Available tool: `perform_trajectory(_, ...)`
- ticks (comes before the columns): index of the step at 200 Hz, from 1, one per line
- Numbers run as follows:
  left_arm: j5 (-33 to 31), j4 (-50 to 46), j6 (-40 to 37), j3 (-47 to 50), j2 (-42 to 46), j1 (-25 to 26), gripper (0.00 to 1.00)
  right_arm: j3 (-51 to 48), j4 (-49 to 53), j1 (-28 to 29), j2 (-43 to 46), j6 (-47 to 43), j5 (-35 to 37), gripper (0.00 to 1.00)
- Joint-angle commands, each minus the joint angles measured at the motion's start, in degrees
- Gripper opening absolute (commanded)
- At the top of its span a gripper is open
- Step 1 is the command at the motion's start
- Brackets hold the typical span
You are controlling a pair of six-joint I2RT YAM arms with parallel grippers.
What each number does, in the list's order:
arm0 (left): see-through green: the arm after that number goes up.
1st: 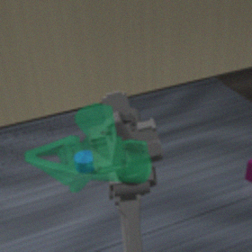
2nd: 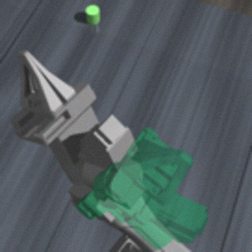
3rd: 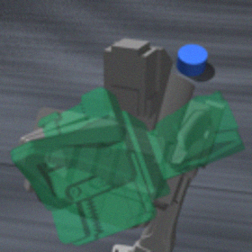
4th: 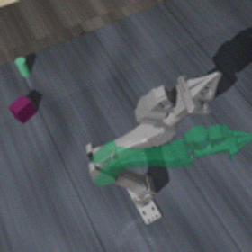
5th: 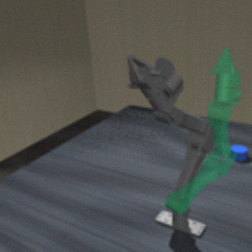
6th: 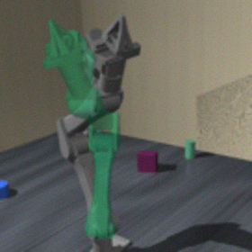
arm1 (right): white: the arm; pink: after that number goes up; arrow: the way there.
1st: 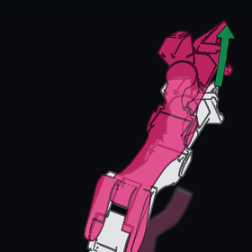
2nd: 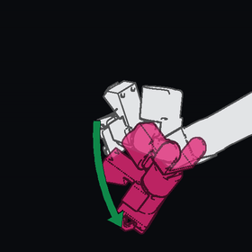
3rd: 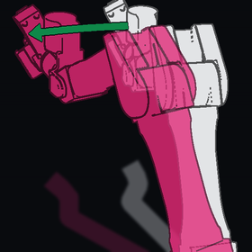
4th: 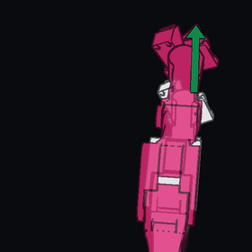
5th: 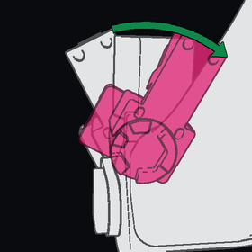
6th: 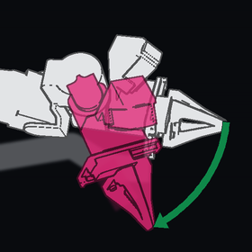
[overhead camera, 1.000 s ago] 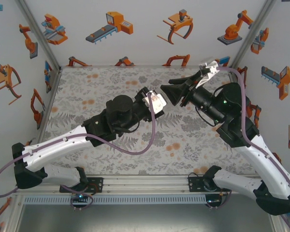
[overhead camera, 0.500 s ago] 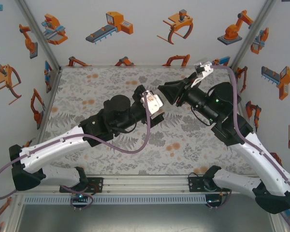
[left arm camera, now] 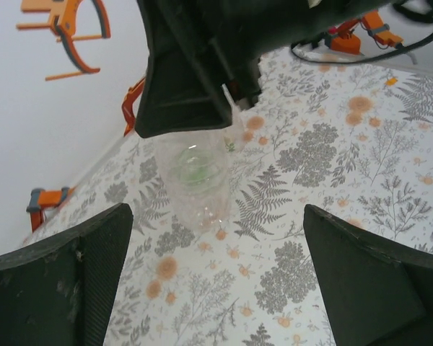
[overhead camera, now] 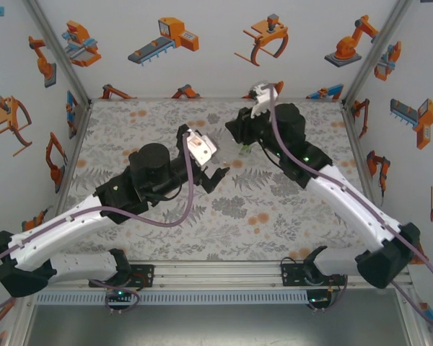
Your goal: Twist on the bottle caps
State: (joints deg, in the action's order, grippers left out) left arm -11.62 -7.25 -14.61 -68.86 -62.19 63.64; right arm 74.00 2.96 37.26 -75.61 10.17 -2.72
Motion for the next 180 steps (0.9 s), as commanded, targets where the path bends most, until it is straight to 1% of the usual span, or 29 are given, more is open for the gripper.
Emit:
perform_trajectory(1,-3.1,-5.99,5.48,-0.12,1.86,-1.21,0.93,0.59,-8.23,-1.42,-5.92,-4.0,-2.14,0.0)
perform_trajectory(44,-5.26,-14.07,11.85,-0.18,4.31,-2.9,0.95,5.03,-14.75,-2.88,-19.88,-8.18,-4.87,0.0)
perform_trajectory(87,-4.91,-17.53,16.23,0.72,6.49,-4.73,0.95,13.27,-14.83,-3.42,-32.12,-10.18,-8.63,0.0)
perform_trajectory(94,-4.75,-17.63,16.57,0.82,6.72,-4.93,0.95,14.16,-15.03,-3.42,-33.79,-10.19,-8.87,0.01)
perform_trajectory(129,-4.64,-18.29,17.03,1.03,7.23,-5.33,0.95,17.0,-16.1,-3.42,-38.9,-10.17,-9.88,0.07)
perform_trajectory(145,-4.55,-18.24,17.38,1.27,7.37,-5.36,0.95,16.7,-17.45,-3.42,-40.03,-11.02,-9.98,0.1)
perform_trajectory(180,-3.62,-17.21,17.88,2.06,7.54,-5.45,0.95,14.15,-21.7,-3.42,-41.53,-12.94,-10.61,0.21)
